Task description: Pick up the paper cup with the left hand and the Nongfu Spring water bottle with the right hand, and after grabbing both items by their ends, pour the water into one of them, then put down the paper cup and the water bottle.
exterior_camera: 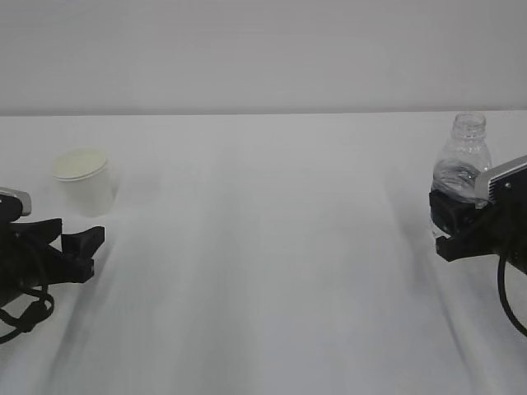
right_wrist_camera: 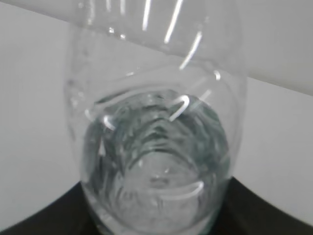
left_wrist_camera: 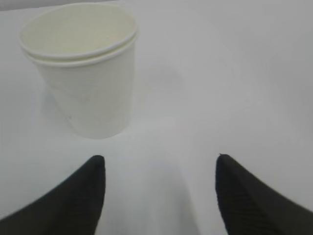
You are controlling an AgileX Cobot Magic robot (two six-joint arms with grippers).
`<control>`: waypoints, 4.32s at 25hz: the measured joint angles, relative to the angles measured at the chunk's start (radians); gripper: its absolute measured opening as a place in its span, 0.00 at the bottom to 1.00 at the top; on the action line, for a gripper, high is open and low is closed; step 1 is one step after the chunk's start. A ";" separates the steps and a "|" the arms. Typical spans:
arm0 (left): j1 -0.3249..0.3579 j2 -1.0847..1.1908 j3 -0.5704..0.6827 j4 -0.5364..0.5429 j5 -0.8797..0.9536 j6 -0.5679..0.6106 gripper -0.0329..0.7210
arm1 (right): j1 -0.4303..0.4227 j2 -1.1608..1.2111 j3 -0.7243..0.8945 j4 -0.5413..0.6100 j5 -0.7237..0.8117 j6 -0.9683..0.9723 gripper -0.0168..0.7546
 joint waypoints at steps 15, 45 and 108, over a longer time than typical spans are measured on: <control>0.000 0.005 -0.105 -0.078 0.000 0.004 0.94 | 0.000 0.000 0.000 0.002 0.000 0.000 0.48; 0.000 0.210 -0.309 -0.175 0.000 0.004 0.86 | 0.000 0.000 0.000 -0.004 0.000 0.004 0.48; 0.044 0.333 -0.486 -0.120 0.000 0.004 0.72 | 0.000 0.000 0.000 -0.012 0.000 0.012 0.48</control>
